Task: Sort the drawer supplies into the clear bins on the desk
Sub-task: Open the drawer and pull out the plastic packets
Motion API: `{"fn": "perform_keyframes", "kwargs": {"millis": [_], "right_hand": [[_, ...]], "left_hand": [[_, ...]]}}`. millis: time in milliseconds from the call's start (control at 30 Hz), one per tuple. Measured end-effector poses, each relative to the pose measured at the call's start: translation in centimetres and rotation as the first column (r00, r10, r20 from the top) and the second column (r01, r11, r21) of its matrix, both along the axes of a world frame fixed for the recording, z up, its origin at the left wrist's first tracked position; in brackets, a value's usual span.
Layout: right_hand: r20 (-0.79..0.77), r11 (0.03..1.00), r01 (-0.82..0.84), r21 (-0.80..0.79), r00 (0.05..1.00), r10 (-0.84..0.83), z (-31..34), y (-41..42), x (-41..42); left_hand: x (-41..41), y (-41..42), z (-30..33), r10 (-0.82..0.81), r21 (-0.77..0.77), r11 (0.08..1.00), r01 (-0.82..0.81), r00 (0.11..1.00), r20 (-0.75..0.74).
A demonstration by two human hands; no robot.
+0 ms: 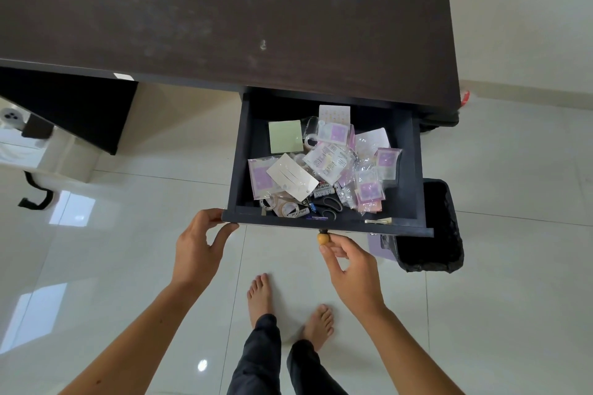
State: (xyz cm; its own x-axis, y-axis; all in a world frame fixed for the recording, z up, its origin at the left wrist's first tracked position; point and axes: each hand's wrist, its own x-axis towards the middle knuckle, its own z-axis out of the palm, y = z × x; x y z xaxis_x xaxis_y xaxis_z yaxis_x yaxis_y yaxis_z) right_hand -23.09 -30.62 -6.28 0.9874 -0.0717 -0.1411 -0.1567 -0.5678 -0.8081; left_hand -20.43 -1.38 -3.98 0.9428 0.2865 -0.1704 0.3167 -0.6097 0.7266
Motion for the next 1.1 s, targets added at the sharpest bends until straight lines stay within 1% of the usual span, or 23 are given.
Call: {"fn": "perform_keyframes", "kwargs": {"millis": [200,367,433,500,600,667,733,833,900,1000,1100], "right_hand": [[0.185,0.997,-0.055,0.048,0.982,0.046,4.3,-0.9,1.3],[0.253,0.993,-0.085,0.082,0.965,0.062,7.6,-1.3,5.6],[0.249,0.991,-0.097,0.090,0.966,0.072,8.1,-1.6,7.9],[0.229,0.992,-0.110,0.066,0.969,0.092,8.0,-2.0,10.1],[0.157,0.994,-0.111,0.012,0.982,0.108,7.2,-2.5,13.2],[0.138,0.991,-0.122,-0.054,0.982,0.129,6.2,-2.8,15.2],[0.127,0.985,-0.128,-0.117,0.982,0.143,5.1,-3.0,17.1],[0.064,0.987,-0.085,-0.140,0.993,0.095,4.3,-3.0,19.4],[0.032,0.982,-0.066,-0.176,0.997,0.073,3.9,-2.9,20.6],[-0.038,0.974,-0.100,-0.205,0.995,0.094,3.6,-2.7,21.6],[-0.025,0.973,-0.127,-0.192,0.992,0.124,3.1,-2.5,21.9]], "left_hand": [[1.0,1.0,2.3,-0.092,0.053,0.994,0.092,0.996,-0.012],[3.4,0.5,4.8,-0.164,0.062,0.985,0.162,0.986,0.030],[4.7,-0.3,5.4,-0.198,0.053,0.979,0.196,0.979,0.049],[6.2,-1.4,5.8,-0.236,0.027,0.972,0.235,0.970,0.055],[8.6,-3.6,5.6,-0.333,0.013,0.943,0.333,0.942,0.048],[10.1,-5.2,4.9,-0.373,0.004,0.928,0.373,0.927,0.030],[11.4,-6.4,4.0,-0.365,-0.011,0.931,0.365,0.931,-0.018],[12.9,-7.1,2.3,-0.341,0.017,0.939,0.345,0.934,-0.107],[13.5,-7.3,1.4,-0.354,0.030,0.931,0.363,0.922,-0.160],[14.1,-7.7,0.5,-0.378,0.029,0.921,0.389,0.908,-0.178],[14.7,-7.8,-0.3,-0.357,0.050,0.928,0.370,0.918,-0.174]]}}
